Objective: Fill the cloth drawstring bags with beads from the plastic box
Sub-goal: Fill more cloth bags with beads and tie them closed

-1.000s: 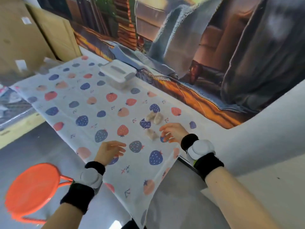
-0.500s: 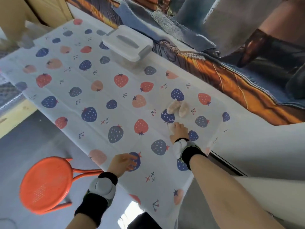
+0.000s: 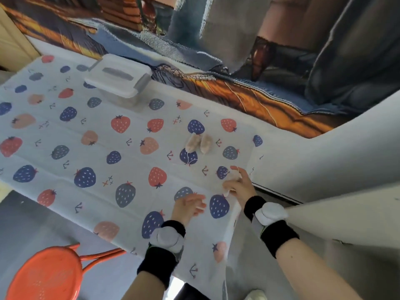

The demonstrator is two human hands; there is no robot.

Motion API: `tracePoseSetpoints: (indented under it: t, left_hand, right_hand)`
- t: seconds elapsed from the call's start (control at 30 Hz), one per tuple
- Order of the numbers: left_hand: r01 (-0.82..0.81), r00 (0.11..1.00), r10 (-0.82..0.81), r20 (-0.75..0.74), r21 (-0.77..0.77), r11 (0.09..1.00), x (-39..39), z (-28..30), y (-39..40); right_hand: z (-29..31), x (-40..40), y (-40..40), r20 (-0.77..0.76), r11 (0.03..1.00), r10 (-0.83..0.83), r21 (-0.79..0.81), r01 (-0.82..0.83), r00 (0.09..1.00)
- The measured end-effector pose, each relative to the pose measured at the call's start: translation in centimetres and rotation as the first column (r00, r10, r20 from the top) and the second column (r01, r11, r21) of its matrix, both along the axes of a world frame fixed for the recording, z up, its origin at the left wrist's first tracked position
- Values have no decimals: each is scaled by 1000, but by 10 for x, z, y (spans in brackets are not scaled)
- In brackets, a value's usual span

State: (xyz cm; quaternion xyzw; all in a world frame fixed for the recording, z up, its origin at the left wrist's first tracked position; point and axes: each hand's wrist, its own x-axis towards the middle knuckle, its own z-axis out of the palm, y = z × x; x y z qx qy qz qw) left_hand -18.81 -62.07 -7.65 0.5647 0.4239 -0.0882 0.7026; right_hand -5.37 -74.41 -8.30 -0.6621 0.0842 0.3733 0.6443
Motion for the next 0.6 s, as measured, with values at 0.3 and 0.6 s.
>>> tracePoseSetpoints:
  t: [0.3,0.6]
  left_hand:
    - [319,920,-330,211,85,944,96,71,-171]
    - [510,810,-539,228,179,842,133,104,-385]
  right_hand:
    - [64,29,-179,-88,762,-586,280,584,806]
    - [99,30,-392,96,615,-768,386,687,633]
